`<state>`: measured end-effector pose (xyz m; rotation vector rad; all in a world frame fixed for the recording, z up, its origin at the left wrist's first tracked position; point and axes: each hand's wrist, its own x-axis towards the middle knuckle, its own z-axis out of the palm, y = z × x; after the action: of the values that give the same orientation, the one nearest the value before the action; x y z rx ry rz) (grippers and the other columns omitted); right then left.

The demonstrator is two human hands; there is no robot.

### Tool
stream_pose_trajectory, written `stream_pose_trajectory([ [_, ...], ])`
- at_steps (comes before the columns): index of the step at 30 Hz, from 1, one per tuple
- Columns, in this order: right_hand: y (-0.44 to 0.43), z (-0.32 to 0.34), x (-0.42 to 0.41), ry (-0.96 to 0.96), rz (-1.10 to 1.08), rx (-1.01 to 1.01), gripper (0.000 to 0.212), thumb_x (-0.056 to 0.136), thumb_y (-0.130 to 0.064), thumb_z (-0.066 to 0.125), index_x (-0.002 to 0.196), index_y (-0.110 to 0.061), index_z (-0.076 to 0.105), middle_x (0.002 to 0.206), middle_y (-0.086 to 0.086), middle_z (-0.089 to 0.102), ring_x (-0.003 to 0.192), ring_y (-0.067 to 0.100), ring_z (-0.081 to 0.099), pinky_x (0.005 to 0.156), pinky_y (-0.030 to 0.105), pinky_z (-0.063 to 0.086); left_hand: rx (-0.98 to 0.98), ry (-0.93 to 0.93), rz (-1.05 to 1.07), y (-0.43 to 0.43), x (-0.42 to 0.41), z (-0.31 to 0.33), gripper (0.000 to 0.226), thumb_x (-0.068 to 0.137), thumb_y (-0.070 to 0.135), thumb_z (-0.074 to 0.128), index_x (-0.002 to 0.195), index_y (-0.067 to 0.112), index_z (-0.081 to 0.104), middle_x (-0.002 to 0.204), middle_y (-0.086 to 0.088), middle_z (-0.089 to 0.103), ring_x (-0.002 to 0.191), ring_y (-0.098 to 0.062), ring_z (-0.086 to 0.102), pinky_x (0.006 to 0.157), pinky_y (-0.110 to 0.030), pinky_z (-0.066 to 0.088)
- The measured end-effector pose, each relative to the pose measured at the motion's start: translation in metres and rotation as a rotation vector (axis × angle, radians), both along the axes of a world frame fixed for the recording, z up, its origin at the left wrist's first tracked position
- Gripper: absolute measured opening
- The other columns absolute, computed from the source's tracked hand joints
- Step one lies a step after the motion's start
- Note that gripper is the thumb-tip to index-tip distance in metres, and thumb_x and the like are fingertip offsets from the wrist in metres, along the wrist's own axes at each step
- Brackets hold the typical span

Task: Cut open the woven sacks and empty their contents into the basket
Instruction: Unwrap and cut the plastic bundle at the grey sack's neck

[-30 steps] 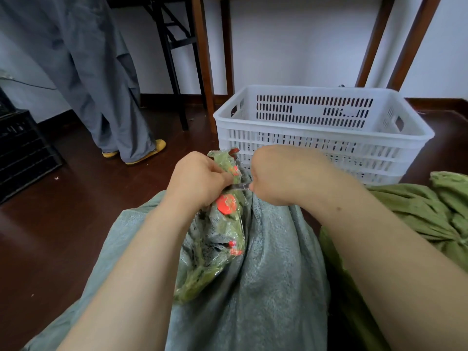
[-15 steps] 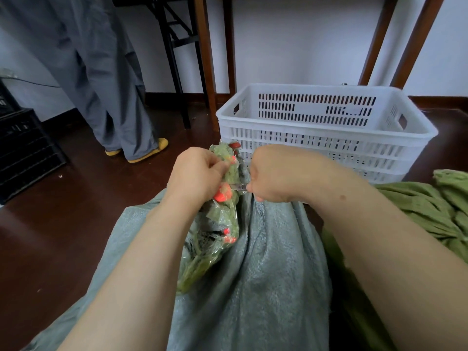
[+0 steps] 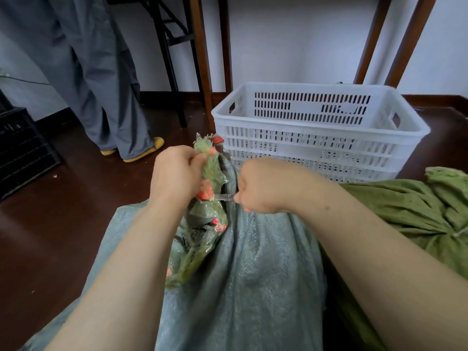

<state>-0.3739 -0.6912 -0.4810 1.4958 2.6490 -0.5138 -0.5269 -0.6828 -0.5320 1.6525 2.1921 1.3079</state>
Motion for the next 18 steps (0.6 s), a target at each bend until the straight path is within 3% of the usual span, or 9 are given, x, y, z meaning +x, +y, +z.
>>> stream_pose_trajectory([
  [2, -0.003, -0.004, -0.005, -0.006, -0.02, 0.112, 0.037, 0.094, -0.02, 0.051, 0.059, -0.018, 0.038, 0.063, -0.002, 0.038, 0.056, 0.015, 0.038, 0.063, 0.03, 0.037, -0.009, 0.017, -0.037, 0.002, 0.01, 0.004, 0.032, 0.092, 0.024, 0.06, 0.081, -0.005, 0.067, 0.058, -0.014, 0.062, 0.047, -0.013, 0.062, 0.062, -0.041, 0.055],
  [5, -0.006, -0.012, -0.014, 0.003, -0.03, 0.22, 0.033, 0.096, -0.025, 0.05, 0.067, -0.016, 0.035, 0.068, -0.004, 0.037, 0.064, 0.018, 0.04, 0.06, 0.031, 0.033, 0.011, 0.073, -0.09, 0.003, 0.021, 0.011, 0.031, 0.092, 0.024, 0.061, 0.078, -0.003, 0.069, 0.064, -0.018, 0.064, 0.066, -0.031, 0.064, 0.067, -0.043, 0.053],
  [9, -0.003, -0.013, -0.011, -0.048, 0.034, 0.225, 0.038, 0.096, -0.02, 0.051, 0.061, -0.017, 0.037, 0.066, -0.003, 0.042, 0.06, 0.015, 0.043, 0.056, 0.028, 0.036, -0.009, 0.011, -0.015, 0.001, 0.008, 0.005, 0.032, 0.093, 0.025, 0.06, 0.078, -0.002, 0.068, 0.049, -0.002, 0.057, 0.037, -0.003, 0.055, 0.052, -0.027, 0.048],
  [11, -0.001, -0.01, -0.007, -0.057, 0.05, 0.204, 0.039, 0.096, -0.017, 0.051, 0.059, -0.017, 0.037, 0.062, -0.003, 0.041, 0.057, 0.015, 0.043, 0.059, 0.028, 0.04, 0.003, -0.024, 0.018, -0.002, 0.001, 0.002, 0.029, 0.093, 0.025, 0.061, 0.077, 0.001, 0.068, 0.052, -0.005, 0.058, 0.04, -0.006, 0.056, 0.056, -0.03, 0.049],
  [12, 0.0, -0.008, -0.005, -0.042, 0.058, 0.191, 0.038, 0.096, -0.017, 0.051, 0.06, -0.016, 0.039, 0.062, -0.002, 0.041, 0.057, 0.015, 0.043, 0.06, 0.027, 0.04, 0.016, -0.034, 0.024, -0.002, -0.001, 0.002, 0.028, 0.093, 0.025, 0.061, 0.077, 0.002, 0.068, 0.055, -0.009, 0.06, 0.047, -0.015, 0.06, 0.059, -0.033, 0.051],
  [14, 0.006, -0.006, 0.002, 0.026, 0.067, 0.091, 0.029, 0.097, -0.019, 0.05, 0.069, -0.014, 0.052, 0.064, -0.002, 0.046, 0.058, 0.016, 0.045, 0.061, 0.026, 0.044, 0.038, -0.047, 0.032, -0.001, -0.005, 0.005, 0.03, 0.092, 0.026, 0.062, 0.078, 0.0, 0.069, 0.059, -0.015, 0.061, 0.056, -0.028, 0.06, 0.063, -0.038, 0.051],
  [16, 0.015, -0.005, 0.014, 0.17, 0.041, -0.145, 0.025, 0.098, -0.022, 0.051, 0.079, -0.011, 0.063, 0.061, -0.002, 0.05, 0.05, 0.012, 0.044, 0.047, 0.018, 0.04, 0.029, -0.087, 0.033, -0.001, -0.006, 0.007, 0.031, 0.092, 0.026, 0.062, 0.077, 0.001, 0.069, 0.053, -0.009, 0.056, 0.051, -0.02, 0.049, 0.062, -0.031, 0.045],
  [18, 0.024, -0.005, 0.028, 0.311, -0.024, -0.408, 0.022, 0.096, -0.02, 0.054, 0.079, -0.009, 0.065, 0.053, -0.002, 0.047, 0.04, 0.009, 0.035, 0.036, 0.015, 0.027, 0.016, -0.15, 0.016, -0.002, -0.006, 0.005, 0.035, 0.091, 0.027, 0.062, 0.073, -0.002, 0.067, 0.049, -0.003, 0.047, 0.047, -0.014, 0.04, 0.061, -0.028, 0.039],
])
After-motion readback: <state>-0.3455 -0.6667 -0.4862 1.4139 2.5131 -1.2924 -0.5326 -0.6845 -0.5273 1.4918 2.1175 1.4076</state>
